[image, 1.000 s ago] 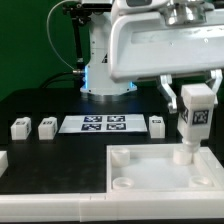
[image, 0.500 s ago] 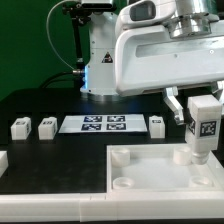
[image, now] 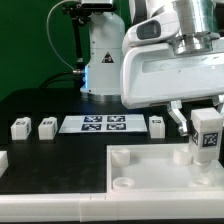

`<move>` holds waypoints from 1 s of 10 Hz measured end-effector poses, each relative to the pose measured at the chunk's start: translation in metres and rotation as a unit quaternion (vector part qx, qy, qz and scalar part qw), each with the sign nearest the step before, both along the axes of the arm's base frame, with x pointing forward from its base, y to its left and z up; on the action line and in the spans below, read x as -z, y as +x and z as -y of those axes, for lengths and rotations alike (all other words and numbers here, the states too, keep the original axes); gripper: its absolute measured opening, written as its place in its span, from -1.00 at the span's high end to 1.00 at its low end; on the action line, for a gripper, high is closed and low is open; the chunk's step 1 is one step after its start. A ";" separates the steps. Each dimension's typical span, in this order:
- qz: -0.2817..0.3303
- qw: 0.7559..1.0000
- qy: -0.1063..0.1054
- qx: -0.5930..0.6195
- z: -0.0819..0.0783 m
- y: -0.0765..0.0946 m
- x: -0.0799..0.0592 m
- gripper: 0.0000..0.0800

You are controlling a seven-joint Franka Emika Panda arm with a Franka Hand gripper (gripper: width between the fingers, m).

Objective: Assemble one leg

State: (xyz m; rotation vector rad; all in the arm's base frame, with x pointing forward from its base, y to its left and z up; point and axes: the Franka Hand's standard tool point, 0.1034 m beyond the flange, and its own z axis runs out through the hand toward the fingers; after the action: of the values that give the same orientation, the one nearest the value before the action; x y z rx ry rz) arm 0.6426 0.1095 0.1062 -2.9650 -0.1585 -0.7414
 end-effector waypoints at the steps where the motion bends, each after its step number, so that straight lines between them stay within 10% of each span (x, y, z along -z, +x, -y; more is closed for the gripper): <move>1: -0.001 1.000 0.000 0.000 0.000 -0.002 0.003 0.27; 10: 0.005 1.000 -0.001 -0.002 -0.006 -0.011 0.033 0.27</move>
Offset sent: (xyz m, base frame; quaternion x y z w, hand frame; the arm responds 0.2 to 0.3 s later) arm -0.0032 0.0034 -0.0161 -0.0088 0.0109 0.0064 0.9999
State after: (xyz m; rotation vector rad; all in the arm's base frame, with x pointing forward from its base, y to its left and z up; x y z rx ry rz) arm 0.6319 0.1158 0.0729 -2.9627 -0.1655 -0.7556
